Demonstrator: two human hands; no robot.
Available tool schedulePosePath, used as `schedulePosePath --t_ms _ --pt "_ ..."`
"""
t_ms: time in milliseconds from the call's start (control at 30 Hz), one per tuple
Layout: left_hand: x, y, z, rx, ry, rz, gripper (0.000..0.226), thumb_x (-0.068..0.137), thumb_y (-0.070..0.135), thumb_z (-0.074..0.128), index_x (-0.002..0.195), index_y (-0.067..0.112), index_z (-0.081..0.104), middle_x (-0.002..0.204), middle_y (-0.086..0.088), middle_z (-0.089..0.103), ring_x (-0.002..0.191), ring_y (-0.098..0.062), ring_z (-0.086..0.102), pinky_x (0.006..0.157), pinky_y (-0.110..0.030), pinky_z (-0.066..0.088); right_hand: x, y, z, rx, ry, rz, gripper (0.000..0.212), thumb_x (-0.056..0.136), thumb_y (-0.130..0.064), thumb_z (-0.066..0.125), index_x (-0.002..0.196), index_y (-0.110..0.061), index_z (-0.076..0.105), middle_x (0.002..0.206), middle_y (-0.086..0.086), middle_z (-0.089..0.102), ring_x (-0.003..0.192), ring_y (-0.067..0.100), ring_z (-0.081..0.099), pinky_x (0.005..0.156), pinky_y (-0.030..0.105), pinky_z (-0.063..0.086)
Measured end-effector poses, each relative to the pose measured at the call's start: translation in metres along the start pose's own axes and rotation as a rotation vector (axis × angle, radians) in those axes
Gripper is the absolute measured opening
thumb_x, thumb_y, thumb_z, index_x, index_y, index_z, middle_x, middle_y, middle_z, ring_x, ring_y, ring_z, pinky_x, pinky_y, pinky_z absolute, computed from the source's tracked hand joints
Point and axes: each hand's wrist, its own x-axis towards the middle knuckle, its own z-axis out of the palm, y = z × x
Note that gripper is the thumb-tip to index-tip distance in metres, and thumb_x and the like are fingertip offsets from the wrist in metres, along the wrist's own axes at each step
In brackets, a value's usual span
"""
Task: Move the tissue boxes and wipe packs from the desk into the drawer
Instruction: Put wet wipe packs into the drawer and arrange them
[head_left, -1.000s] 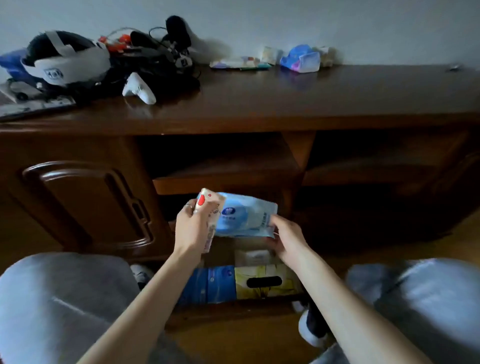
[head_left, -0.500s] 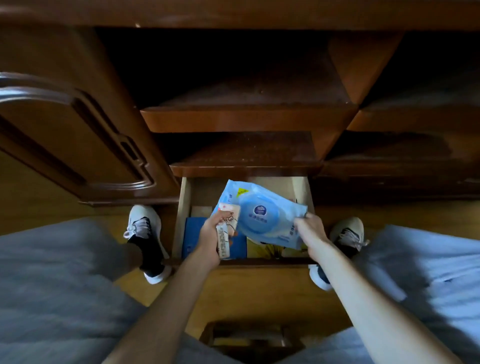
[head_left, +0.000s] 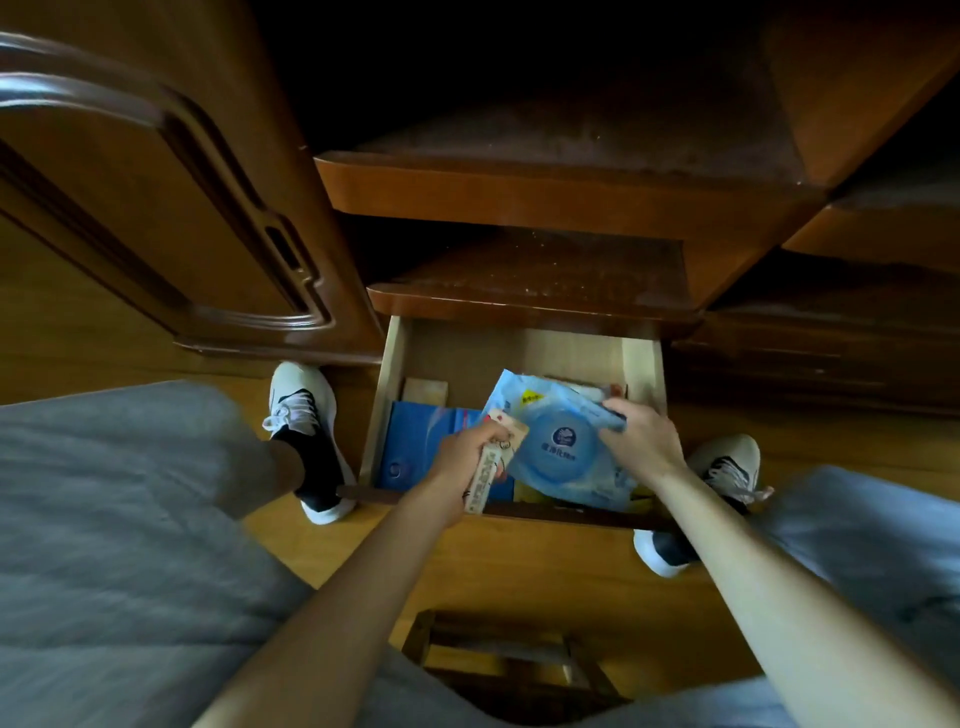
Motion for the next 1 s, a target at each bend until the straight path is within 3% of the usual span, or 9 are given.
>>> schedulePosePath --t_ms 67,133,233,300,433,567,633,767,1000 --pt "0.003 -0.006 -0.007 0.120 0.073 -0.010 0.029 0.086 0.031 0.070 0.090 0.003 0.074 0.066 -0.010 0.065 0.051 -0.017 0.059 0.049 -0.024 0.045 0.005 0.010 0.004 -0.078 -0.010 -0.008 0.025 0.099 -0.029 0.045 0.084 -0.027 0.065 0.100 0.007 0.072 0.108 0.036 0.062 0.094 0.044 0.046" --pt "0.004 -0.007 -0.012 0.123 0.135 0.028 0.024 0.088 0.033 0.067 0.090 0.010 0.071 0.070 -0.009 0.066 0.056 -0.018 0.060 0.055 -0.028 0.046 0.009 0.016 0.008 -0.251 0.014 -0.042 0.036 0.104 -0.027 0.039 0.076 -0.025 0.061 0.100 0.008 0.072 0.110 0.034 0.061 0.095 0.044 0.040" --pt "0.006 0.001 -0.019 -0.002 0.149 0.066 0.016 0.091 0.030 0.069 0.095 0.015 0.069 0.072 -0.008 0.070 0.054 -0.016 0.064 0.049 -0.026 0.051 0.017 0.014 0.018 -0.541 -0.049 -0.146 0.028 0.103 -0.025 0.046 0.123 -0.033 0.064 0.135 0.003 0.063 0.130 0.033 0.046 0.107 0.047 0.031" --pt "0.007 0.004 -0.023 -0.107 0.124 0.012 0.028 0.090 0.032 0.070 0.099 0.006 0.069 0.072 -0.009 0.072 0.052 -0.016 0.065 0.048 -0.025 0.052 0.015 0.005 0.023 -0.609 -0.055 -0.187 0.051 0.097 -0.023 0.057 0.147 -0.030 0.044 0.152 0.006 0.045 0.139 0.033 0.035 0.114 0.049 0.027" --pt "0.004 0.004 -0.028 -0.290 0.052 -0.086 0.035 0.092 0.036 0.065 0.106 0.004 0.067 0.079 -0.013 0.072 0.060 -0.020 0.064 0.061 -0.031 0.052 0.006 -0.042 0.030 -0.154 0.094 -0.250 0.062 0.089 -0.030 0.071 0.146 -0.024 0.047 0.138 0.008 0.057 0.122 0.027 0.055 0.104 0.047 0.045" --pt "-0.001 0.003 -0.029 -0.087 -0.040 -0.146 0.051 0.099 0.055 0.050 0.102 0.007 0.070 0.072 -0.010 0.074 0.055 -0.017 0.066 0.042 -0.023 0.049 -0.005 -0.101 0.028 0.448 -0.472 -0.110 0.057 0.087 -0.079 0.049 0.116 -0.032 0.065 0.104 -0.002 0.072 0.094 0.015 0.069 0.074 0.033 0.060" --pt "-0.003 0.003 -0.030 -0.049 -0.055 -0.169 0.057 0.098 0.061 0.045 0.100 0.009 0.069 0.073 -0.010 0.074 0.053 -0.015 0.067 0.042 -0.022 0.049 -0.010 -0.106 0.030 0.395 -0.491 -0.198 0.046 0.088 -0.073 0.058 0.106 -0.032 0.069 0.093 -0.006 0.073 0.081 0.008 0.071 0.061 0.024 0.058" --pt "-0.004 0.002 -0.035 -0.051 -0.030 -0.183 0.056 0.099 0.061 0.044 0.098 0.010 0.068 0.077 -0.010 0.070 0.050 -0.014 0.066 0.038 -0.018 0.044 -0.009 -0.093 0.037 0.538 -0.464 -0.159 0.012 0.098 -0.038 0.068 0.104 -0.029 0.074 0.100 -0.004 0.076 0.090 0.014 0.074 0.074 0.040 0.065" --pt "0.007 0.007 -0.054 -0.190 0.085 -0.095 0.052 0.096 0.056 0.055 0.097 0.007 0.071 0.089 -0.015 0.077 0.047 -0.012 0.065 0.038 -0.019 0.044 0.033 -0.102 0.043 0.702 -0.167 0.022 0.022 0.100 -0.031 0.067 0.122 -0.034 0.067 0.112 -0.006 0.067 0.098 0.011 0.069 0.069 0.024 0.062"
